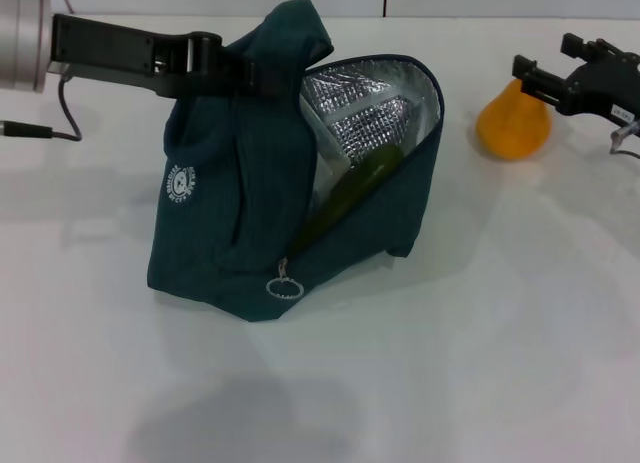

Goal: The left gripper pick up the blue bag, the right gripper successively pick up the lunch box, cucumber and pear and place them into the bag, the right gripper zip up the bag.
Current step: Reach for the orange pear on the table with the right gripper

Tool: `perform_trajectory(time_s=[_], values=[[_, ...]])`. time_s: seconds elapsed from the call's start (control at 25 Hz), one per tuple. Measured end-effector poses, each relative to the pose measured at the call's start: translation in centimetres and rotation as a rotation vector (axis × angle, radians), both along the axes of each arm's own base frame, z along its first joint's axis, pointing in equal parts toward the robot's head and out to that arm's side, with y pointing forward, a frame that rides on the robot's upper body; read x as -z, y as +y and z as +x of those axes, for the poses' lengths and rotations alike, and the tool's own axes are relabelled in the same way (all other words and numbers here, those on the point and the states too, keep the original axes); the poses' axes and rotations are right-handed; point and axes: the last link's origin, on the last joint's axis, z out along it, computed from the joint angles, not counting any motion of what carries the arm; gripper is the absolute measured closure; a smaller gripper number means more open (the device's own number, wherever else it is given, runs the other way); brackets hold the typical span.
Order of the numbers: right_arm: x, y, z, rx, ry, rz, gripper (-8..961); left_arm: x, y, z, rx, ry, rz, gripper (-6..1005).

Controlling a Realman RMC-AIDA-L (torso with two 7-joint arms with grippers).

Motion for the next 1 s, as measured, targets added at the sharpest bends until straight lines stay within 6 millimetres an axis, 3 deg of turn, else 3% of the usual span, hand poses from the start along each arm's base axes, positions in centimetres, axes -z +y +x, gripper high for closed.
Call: perform_trajectory(time_s=[0.2, 0.44, 0.64, 0.84, 1.0], values=[[0.37, 0.72, -0.48, 0.013, -0.012, -0.006, 182, 0.2, 0.04, 0.25, 0.008, 0.004, -0.007, 957], [0.69, 1.07, -0.96, 0.006, -0.023, -0.015, 398, 0.2, 0.1, 0.35, 0.011, 0.004, -0.006, 957], [0.69, 1.15, -0.92, 0.01, -0.027, -0.014, 666, 0.18, 0.12, 0.37, 0.012, 0.004, -0.006, 958], [0.73, 1.16, -0.73, 0.021, -0.031, -0.013, 858, 0.12, 0.25, 0.58, 0.018, 0.006, -0.005, 958], [0.85, 1.13, -0.59, 0.029, -0.031, -0.017, 886, 0.11, 0.28, 0.62, 0.019, 0.008, -0.005, 958]])
